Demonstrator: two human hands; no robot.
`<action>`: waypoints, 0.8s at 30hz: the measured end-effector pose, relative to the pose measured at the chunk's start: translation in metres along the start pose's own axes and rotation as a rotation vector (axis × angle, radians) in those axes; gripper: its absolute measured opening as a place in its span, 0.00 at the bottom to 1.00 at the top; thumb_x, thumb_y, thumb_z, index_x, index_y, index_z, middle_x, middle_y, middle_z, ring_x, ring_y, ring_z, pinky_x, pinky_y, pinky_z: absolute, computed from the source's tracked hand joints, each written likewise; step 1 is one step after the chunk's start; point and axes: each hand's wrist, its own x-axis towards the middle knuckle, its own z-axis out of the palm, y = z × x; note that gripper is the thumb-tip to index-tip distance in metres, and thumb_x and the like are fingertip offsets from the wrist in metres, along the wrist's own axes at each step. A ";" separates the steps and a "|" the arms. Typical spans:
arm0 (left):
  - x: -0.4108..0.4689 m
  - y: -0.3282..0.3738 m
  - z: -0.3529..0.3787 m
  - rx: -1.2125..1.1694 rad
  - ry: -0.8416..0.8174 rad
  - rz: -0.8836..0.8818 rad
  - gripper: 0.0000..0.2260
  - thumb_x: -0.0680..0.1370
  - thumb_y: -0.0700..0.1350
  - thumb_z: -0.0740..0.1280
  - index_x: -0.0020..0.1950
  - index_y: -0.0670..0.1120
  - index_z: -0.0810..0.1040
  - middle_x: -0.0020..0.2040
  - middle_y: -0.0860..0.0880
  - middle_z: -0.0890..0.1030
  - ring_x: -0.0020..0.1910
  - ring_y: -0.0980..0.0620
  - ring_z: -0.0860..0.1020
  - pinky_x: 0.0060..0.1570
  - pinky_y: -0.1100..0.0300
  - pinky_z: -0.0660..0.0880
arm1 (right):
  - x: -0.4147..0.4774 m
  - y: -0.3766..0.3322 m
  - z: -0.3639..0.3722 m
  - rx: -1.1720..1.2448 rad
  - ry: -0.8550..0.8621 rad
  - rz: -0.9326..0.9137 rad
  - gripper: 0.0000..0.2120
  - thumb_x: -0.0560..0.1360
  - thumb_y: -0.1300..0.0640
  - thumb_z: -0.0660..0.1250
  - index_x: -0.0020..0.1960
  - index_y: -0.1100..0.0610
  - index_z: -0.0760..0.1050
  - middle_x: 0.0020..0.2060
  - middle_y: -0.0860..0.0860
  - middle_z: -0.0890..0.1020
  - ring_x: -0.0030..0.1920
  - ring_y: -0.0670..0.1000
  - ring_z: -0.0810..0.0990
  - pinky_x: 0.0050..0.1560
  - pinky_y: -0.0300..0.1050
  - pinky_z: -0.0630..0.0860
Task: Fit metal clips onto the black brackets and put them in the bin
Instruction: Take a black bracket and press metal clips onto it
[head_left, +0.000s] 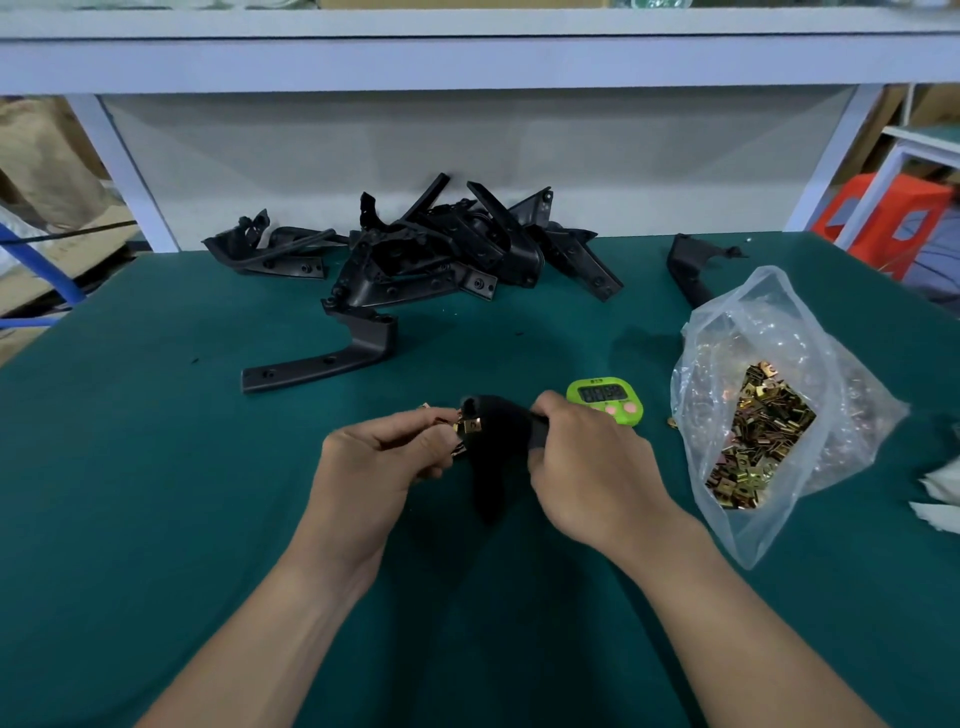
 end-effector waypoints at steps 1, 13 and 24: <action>0.001 -0.001 -0.001 0.000 -0.002 -0.008 0.10 0.78 0.37 0.72 0.46 0.52 0.89 0.36 0.50 0.84 0.35 0.57 0.78 0.38 0.68 0.76 | 0.002 0.001 -0.001 0.024 0.032 0.016 0.06 0.77 0.55 0.64 0.52 0.47 0.69 0.36 0.43 0.73 0.34 0.51 0.70 0.33 0.47 0.59; 0.000 0.000 0.002 0.004 -0.112 -0.129 0.15 0.84 0.43 0.64 0.42 0.43 0.85 0.36 0.44 0.83 0.31 0.51 0.80 0.31 0.63 0.77 | 0.007 0.011 0.002 0.224 0.048 0.017 0.15 0.68 0.47 0.73 0.54 0.42 0.74 0.35 0.41 0.79 0.38 0.52 0.78 0.34 0.44 0.70; -0.003 0.004 -0.002 0.097 -0.223 -0.048 0.11 0.71 0.55 0.73 0.35 0.47 0.85 0.32 0.44 0.82 0.29 0.50 0.79 0.30 0.62 0.75 | 0.007 0.010 -0.002 0.227 0.003 -0.036 0.17 0.68 0.49 0.72 0.56 0.39 0.75 0.36 0.44 0.81 0.40 0.52 0.79 0.36 0.47 0.74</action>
